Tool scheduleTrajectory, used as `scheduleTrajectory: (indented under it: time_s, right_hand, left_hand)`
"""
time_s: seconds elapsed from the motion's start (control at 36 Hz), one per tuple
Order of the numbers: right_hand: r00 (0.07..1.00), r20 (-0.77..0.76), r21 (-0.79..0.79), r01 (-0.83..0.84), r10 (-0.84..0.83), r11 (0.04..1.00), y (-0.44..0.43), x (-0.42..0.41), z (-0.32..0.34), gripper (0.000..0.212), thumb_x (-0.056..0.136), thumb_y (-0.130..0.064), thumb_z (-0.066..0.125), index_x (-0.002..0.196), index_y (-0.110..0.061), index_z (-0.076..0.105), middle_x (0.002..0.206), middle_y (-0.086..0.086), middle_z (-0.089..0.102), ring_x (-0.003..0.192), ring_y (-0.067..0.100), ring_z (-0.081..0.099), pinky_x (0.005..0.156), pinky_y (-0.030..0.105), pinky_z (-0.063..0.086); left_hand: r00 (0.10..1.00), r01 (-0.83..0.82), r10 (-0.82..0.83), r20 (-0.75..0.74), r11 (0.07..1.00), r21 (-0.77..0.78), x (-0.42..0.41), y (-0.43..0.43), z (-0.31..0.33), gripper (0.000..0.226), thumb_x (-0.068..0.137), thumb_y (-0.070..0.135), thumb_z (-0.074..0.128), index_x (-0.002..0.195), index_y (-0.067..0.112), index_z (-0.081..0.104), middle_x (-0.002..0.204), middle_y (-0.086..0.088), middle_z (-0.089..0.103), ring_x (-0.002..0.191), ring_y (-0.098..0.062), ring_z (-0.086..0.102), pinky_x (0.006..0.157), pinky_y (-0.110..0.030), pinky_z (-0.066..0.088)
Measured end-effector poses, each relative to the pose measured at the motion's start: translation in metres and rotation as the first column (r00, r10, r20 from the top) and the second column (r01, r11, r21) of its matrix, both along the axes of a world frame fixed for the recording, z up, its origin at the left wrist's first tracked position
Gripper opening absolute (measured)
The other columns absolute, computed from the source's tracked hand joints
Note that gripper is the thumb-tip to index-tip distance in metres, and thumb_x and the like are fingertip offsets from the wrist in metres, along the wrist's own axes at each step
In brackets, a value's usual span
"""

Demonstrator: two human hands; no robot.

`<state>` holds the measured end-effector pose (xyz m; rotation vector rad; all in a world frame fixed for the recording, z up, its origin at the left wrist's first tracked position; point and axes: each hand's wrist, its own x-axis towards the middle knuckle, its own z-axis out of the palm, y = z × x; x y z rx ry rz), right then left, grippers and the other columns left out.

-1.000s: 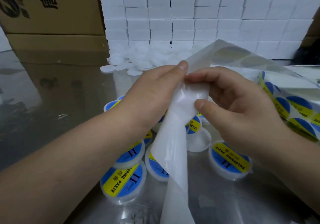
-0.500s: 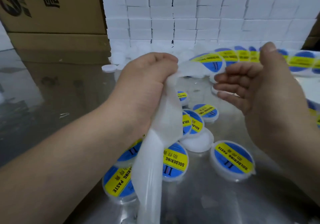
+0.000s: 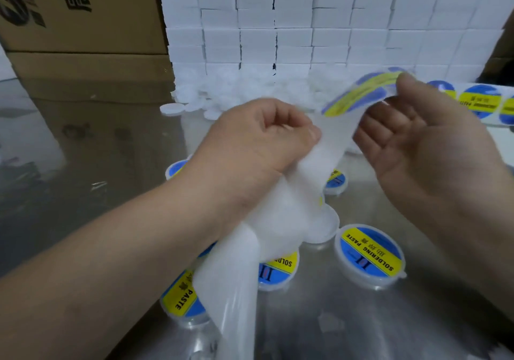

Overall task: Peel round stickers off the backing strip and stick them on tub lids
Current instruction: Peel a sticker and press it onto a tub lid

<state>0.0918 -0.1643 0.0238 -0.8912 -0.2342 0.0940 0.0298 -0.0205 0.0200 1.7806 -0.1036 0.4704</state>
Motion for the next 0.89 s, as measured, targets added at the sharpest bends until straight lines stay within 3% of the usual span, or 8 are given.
scheduleTrajectory:
  time_s: [0.14, 0.22, 0.36, 0.47, 0.61, 0.72, 0.83, 0.89]
  right_hand:
    - [0.966, 0.238, -0.249, 0.156, -0.096, 0.956, 0.001, -0.005, -0.002, 0.024, 0.071, -0.028, 0.063, 0.092, -0.017, 0.058, 0.092, -0.01, 0.065, 0.091, 0.007, 0.064, 0.087, 0.033, 0.051]
    - [0.897, 0.431, -0.379, 0.284, -0.104, 0.88, 0.005, -0.012, -0.009, 0.033, 0.071, -0.019, 0.062, 0.1, -0.033, 0.055, 0.112, -0.021, 0.061, 0.101, -0.006, 0.06, 0.084, 0.024, 0.052]
    - [0.811, 0.585, -0.503, 0.353, 0.01, 0.789, 0.005, -0.017, -0.012, 0.037, 0.074, -0.013, 0.049, 0.099, -0.038, 0.059, 0.103, -0.024, 0.066, 0.097, -0.008, 0.061, 0.085, 0.024, 0.052]
    - [0.759, 0.642, -0.631, 0.439, 0.113, 0.64, 0.003, -0.019, -0.015, 0.014, 0.082, -0.009, 0.054, 0.079, -0.015, 0.066, 0.064, 0.012, 0.059, 0.049, 0.012, 0.05, 0.051, 0.035, 0.045]
    - [0.592, 0.699, -0.706, 0.483, 0.401, 0.518, 0.006, -0.023, -0.02, 0.031, 0.078, -0.006, 0.045, 0.055, -0.026, 0.051, 0.052, -0.014, 0.039, 0.049, -0.003, 0.038, 0.046, 0.01, 0.027]
    - [0.547, 0.716, -0.697, 0.527, 0.433, 0.486, 0.007, -0.024, -0.017, 0.027, 0.073, -0.003, 0.041, 0.059, -0.026, 0.046, 0.058, -0.006, 0.038, 0.057, 0.001, 0.038, 0.051, 0.014, 0.029]
    - [0.599, 0.732, -0.656, 0.492, 0.324, 0.572, 0.005, -0.023, -0.015, 0.034, 0.072, -0.004, 0.039, 0.085, -0.032, 0.054, 0.064, -0.028, 0.049, 0.067, -0.014, 0.048, 0.06, 0.002, 0.034]
    - [0.626, 0.709, -0.682, 0.493, 0.324, 0.54, 0.005, -0.022, -0.017, 0.02, 0.07, -0.009, 0.039, 0.082, -0.014, 0.053, 0.071, -0.016, 0.052, 0.07, 0.0, 0.049, 0.06, 0.012, 0.038]
  left_hand:
    - [0.989, 0.111, -0.083, -0.126, 0.965, 0.236, -0.002, -0.005, -0.004, 0.009, 0.058, 0.037, 0.064, 0.063, 0.031, 0.062, 0.046, 0.013, 0.046, 0.043, -0.005, 0.038, 0.047, -0.017, 0.03]
    - [0.974, 0.164, -0.102, -0.201, 0.933, 0.32, -0.004, -0.006, -0.004, 0.015, 0.06, 0.043, 0.066, 0.062, 0.03, 0.061, 0.048, 0.014, 0.05, 0.046, -0.006, 0.041, 0.052, -0.021, 0.033]
    - [0.988, -0.055, 0.121, -0.093, 0.85, 0.524, -0.007, -0.008, 0.001, 0.027, 0.06, 0.053, 0.052, 0.074, 0.032, 0.059, 0.064, 0.012, 0.063, 0.041, -0.003, 0.046, 0.041, -0.018, 0.038]
    - [0.976, -0.209, 0.219, -0.006, 0.94, 0.27, -0.004, 0.002, 0.016, 0.023, 0.073, 0.043, 0.057, 0.07, 0.021, 0.063, 0.074, 0.005, 0.068, 0.057, -0.009, 0.059, 0.056, -0.023, 0.046]
    - [0.951, -0.287, 0.274, -0.146, 0.955, -0.075, 0.019, 0.021, 0.023, 0.018, 0.084, 0.021, 0.053, 0.067, 0.017, 0.058, 0.077, 0.006, 0.068, 0.059, -0.009, 0.064, 0.057, -0.024, 0.046]
    - [0.946, -0.284, 0.277, -0.167, 0.959, -0.02, 0.049, 0.025, 0.025, 0.01, 0.084, 0.017, 0.053, 0.076, 0.015, 0.059, 0.07, 0.008, 0.065, 0.053, -0.007, 0.06, 0.052, -0.019, 0.042]
    - [0.957, -0.213, 0.252, -0.141, 0.946, 0.244, 0.097, 0.025, 0.028, 0.014, 0.083, 0.007, 0.05, 0.087, 0.01, 0.063, 0.08, -0.004, 0.058, 0.063, -0.018, 0.05, 0.061, -0.024, 0.038]
    - [0.964, -0.152, 0.221, -0.148, 0.914, 0.376, 0.12, 0.023, 0.029, 0.019, 0.084, 0.007, 0.049, 0.09, 0.018, 0.063, 0.081, -0.005, 0.056, 0.071, -0.021, 0.047, 0.061, -0.023, 0.039]
